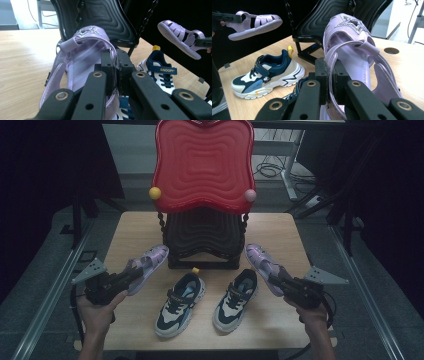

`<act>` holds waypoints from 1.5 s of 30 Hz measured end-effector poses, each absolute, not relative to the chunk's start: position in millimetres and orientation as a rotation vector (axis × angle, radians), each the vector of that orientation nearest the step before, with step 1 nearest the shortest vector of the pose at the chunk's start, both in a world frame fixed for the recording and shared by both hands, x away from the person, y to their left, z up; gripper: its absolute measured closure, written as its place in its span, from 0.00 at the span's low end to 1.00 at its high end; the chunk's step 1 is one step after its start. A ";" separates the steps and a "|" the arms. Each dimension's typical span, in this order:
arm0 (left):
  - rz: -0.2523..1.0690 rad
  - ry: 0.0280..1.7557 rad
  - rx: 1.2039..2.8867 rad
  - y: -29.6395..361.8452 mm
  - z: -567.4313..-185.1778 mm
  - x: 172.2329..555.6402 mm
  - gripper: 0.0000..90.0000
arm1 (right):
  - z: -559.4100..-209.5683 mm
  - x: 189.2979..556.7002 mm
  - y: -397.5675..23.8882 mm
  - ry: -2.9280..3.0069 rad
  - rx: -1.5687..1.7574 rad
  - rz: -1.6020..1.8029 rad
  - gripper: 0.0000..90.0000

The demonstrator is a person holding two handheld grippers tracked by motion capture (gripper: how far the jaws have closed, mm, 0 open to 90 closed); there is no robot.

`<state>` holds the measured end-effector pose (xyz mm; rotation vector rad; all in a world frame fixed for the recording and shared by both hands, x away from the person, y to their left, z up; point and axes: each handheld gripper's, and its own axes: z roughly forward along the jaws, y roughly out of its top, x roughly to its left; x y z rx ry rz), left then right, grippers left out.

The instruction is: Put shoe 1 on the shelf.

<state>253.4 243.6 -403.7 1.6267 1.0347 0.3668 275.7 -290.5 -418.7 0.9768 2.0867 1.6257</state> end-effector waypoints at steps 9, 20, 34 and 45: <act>0.359 1.010 1.631 234.1 -402.0 259.4 0.96 | -414.3 280.4 -276.2 2.099 0.939 1.637 0.94; 0.357 1.008 1.625 230.0 -401.6 263.1 0.96 | -415.3 286.6 -265.2 2.119 0.931 1.642 0.94; 0.353 1.001 1.632 222.2 -402.8 270.7 0.96 | -415.1 291.3 -253.5 2.127 0.919 1.649 0.94; 0.352 0.986 1.640 215.0 -400.6 277.1 0.96 | -415.3 295.5 -241.8 2.138 0.906 1.644 0.94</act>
